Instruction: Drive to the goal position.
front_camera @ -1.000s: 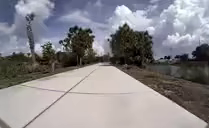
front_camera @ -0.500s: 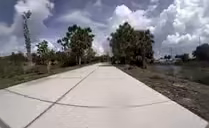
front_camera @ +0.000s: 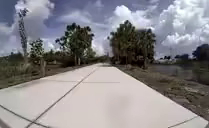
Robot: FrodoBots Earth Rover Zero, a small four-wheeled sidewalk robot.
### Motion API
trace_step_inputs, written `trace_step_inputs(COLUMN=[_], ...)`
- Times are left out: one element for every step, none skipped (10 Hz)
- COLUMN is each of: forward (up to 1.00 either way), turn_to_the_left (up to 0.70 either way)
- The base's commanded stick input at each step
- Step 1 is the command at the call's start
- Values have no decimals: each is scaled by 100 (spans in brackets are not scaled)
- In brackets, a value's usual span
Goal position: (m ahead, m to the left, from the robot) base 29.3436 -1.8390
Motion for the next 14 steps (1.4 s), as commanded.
trace_step_inputs(forward=[85, 85, 85, 85, 85, 85, 85, 85, 85, 85, 85, 85, 85, 85], turn_to_the_left=[0, 0, 0, 0, 0, 0, 0, 0, 0, 0, 0, 0, 0, 0])
